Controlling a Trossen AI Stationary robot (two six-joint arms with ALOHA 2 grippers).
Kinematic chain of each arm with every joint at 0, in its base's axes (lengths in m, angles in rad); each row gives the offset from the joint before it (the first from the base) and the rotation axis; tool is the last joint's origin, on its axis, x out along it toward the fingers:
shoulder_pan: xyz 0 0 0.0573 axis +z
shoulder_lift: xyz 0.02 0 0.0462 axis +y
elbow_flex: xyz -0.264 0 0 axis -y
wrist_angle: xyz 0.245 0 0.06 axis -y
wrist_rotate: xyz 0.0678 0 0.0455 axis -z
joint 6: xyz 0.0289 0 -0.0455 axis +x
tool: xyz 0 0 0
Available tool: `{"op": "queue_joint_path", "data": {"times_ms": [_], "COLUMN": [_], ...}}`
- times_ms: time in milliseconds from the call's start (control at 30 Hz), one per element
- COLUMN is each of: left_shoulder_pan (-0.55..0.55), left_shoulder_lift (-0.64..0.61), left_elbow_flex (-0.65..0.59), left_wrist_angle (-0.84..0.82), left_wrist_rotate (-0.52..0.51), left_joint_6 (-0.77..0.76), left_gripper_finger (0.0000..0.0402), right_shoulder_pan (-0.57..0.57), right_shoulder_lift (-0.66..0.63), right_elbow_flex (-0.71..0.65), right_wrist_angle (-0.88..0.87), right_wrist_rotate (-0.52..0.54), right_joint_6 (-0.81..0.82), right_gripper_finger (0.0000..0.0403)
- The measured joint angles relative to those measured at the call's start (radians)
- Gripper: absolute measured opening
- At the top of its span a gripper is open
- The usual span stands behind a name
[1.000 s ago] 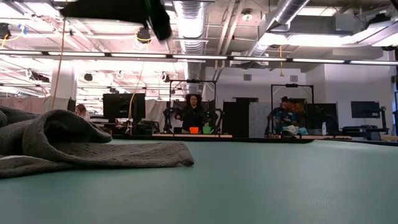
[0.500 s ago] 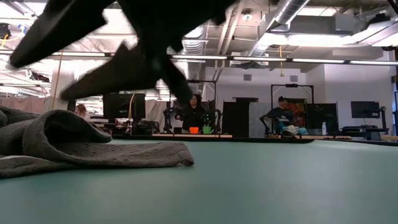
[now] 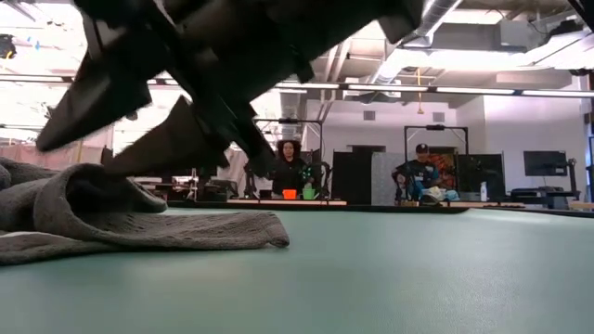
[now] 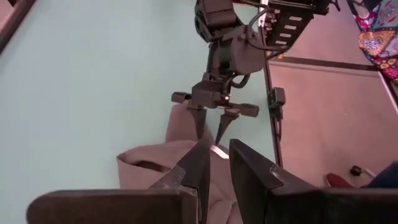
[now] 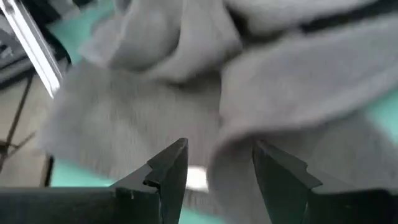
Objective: Roll towel
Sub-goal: Fold the gray towel
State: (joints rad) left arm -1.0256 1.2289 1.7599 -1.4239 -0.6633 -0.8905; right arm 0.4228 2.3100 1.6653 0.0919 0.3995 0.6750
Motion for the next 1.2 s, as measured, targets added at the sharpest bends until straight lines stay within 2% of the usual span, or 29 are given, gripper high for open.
{"op": "queue_joint_path", "data": {"times_ms": [300,667,1200], "left_shoulder_pan": [0.001,0.001,0.001], "left_shoulder_lift": [0.0,0.0,0.0], "left_elbow_flex": [0.0,0.0,0.0], "left_wrist_angle": [0.0,-0.001,0.0], "left_wrist_rotate": [-0.008,-0.004,-0.008], "left_joint_6": [0.006,0.005,0.005], "left_gripper_finger": [0.005,0.005,0.005], "right_shoulder_pan": [-0.022,0.004,0.005], "right_shoulder_lift": [0.002,0.002,0.002], "right_elbow_flex": [0.0,0.0,0.0], "right_wrist_angle": [0.015,0.0,-0.001], "right_wrist_rotate": [-0.004,-0.003,0.07], "right_joint_6": [-0.005,0.032,0.032], "right_gripper_finger": [0.0203,0.0203,0.0203]}}
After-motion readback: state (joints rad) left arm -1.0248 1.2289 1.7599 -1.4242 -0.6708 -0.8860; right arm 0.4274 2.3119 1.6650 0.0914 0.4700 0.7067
